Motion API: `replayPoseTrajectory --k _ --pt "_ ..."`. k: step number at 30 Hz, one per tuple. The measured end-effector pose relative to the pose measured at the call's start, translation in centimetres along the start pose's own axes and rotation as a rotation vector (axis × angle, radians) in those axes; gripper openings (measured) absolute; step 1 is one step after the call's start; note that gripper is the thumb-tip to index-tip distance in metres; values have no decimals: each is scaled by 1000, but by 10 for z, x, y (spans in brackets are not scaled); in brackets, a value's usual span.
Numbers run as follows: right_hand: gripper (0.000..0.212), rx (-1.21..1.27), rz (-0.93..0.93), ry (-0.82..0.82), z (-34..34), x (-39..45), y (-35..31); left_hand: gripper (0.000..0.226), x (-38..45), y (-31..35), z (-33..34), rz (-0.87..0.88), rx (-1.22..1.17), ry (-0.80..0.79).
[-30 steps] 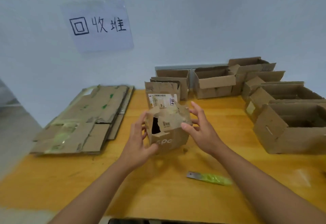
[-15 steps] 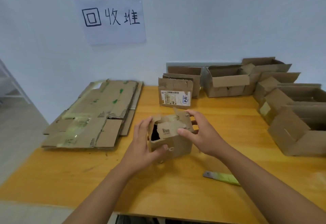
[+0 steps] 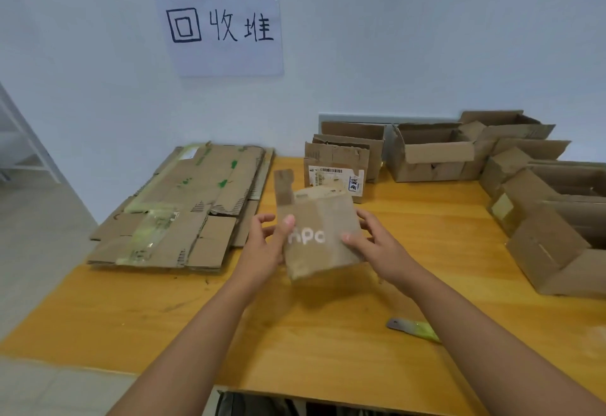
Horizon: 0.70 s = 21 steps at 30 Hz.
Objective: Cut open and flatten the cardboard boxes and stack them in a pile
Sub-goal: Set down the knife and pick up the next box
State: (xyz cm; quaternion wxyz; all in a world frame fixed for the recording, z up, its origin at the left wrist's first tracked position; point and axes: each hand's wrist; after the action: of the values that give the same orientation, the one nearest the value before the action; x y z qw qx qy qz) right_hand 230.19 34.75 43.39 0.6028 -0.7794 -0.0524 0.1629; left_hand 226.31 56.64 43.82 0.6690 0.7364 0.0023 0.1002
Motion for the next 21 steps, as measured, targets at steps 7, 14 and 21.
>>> replayPoseTrajectory --k 7,14,21 --pt "32 161 297 144 3 12 -9 48 -18 1 -5 140 82 -166" --pt "42 110 284 139 17 13 -11 51 1 -9 -2 496 446 58" --pt "40 -463 123 227 -24 -11 6 48 8 -12 15 741 889 148"
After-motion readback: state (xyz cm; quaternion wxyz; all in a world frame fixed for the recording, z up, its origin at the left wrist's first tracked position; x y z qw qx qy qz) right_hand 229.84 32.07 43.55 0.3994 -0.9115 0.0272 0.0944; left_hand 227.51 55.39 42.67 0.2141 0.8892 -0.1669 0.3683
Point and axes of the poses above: each hand's wrist, its own x-axis towards the middle knuckle, its own z-axis out of the palm, y = z × x, and after that the axes turned 10 degrees about z, right-handed
